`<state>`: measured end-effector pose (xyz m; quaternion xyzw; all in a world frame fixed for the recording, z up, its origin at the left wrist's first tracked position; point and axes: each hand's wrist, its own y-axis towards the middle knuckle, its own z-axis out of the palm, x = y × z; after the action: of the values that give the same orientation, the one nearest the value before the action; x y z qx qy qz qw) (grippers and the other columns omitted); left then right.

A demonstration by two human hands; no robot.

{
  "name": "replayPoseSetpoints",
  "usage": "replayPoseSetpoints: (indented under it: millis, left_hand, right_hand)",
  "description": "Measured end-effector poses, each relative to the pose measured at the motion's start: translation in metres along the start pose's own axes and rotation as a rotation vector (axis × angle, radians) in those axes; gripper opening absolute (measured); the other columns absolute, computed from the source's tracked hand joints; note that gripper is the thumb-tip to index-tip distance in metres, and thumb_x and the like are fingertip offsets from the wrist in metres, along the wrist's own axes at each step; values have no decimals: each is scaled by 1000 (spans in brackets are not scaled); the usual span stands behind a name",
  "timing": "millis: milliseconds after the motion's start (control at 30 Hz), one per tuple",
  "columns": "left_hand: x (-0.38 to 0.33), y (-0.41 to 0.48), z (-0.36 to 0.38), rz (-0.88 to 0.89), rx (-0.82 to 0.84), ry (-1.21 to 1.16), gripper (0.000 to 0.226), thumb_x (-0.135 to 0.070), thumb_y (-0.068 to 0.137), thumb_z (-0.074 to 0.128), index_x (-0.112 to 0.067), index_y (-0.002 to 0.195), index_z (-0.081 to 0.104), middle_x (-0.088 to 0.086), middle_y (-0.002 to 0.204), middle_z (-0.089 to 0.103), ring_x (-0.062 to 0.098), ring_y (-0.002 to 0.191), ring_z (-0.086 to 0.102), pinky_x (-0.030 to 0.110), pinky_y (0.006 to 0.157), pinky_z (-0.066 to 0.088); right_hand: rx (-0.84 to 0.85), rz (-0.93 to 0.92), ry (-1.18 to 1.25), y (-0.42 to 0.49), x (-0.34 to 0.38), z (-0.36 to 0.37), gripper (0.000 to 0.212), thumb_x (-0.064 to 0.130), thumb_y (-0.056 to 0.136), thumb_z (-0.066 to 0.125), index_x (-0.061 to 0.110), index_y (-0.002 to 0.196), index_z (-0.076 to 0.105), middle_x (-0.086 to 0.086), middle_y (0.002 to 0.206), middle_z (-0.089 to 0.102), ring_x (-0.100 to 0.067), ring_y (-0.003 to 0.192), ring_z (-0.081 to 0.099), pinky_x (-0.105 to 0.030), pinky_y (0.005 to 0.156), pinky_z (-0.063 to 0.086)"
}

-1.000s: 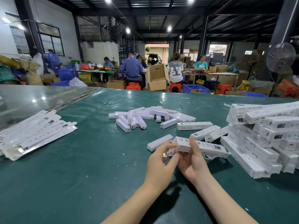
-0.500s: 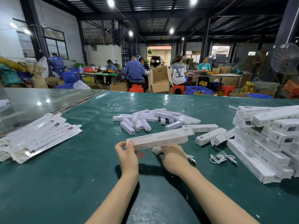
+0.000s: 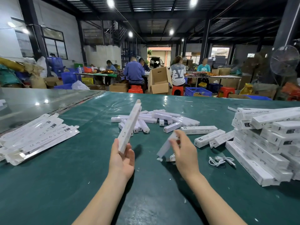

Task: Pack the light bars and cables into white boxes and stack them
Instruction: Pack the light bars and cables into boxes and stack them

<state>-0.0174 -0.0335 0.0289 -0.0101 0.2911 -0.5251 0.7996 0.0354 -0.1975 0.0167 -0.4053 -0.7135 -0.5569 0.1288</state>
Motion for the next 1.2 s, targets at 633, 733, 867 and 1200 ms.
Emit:
replayPoseSetpoints:
  millis: [633, 733, 867, 1200]
  left_hand:
    - [8, 1, -5, 170, 233, 635, 27, -4, 88, 38, -6, 71, 59, 4, 50, 54, 5, 32, 28, 9, 33, 16]
    - [8, 5, -7, 167, 272, 655, 23, -6, 88, 41, -6, 76, 60, 4, 52, 55, 5, 33, 29, 9, 33, 17]
    - [8, 7, -10, 167, 359, 685, 18, -13, 93, 46, -7, 82, 59, 4, 54, 58, 5, 34, 32, 9, 32, 19]
    - [2, 7, -13, 306, 472, 924, 27, -30, 59, 68, -7, 73, 66, 3, 49, 41, 11, 35, 32, 11, 37, 22]
  right_hand:
    - [-550, 545, 885, 47, 23, -53, 12, 13, 99, 39, 15, 92, 48, -6, 80, 48, -12, 62, 50, -21, 51, 54]
    - [-581, 525, 772, 45, 19, -51, 8, 12, 99, 38, 10, 100, 46, -4, 78, 47, -10, 61, 49, -19, 50, 53]
    - [-595, 506, 680, 45, 14, -53, 5, 12, 98, 39, 13, 99, 44, -1, 74, 47, -9, 58, 48, -18, 49, 53]
    - [-614, 386, 442, 41, 4, -65, 5, 17, 97, 43, 20, 98, 40, 4, 81, 54, -12, 68, 58, -18, 52, 54]
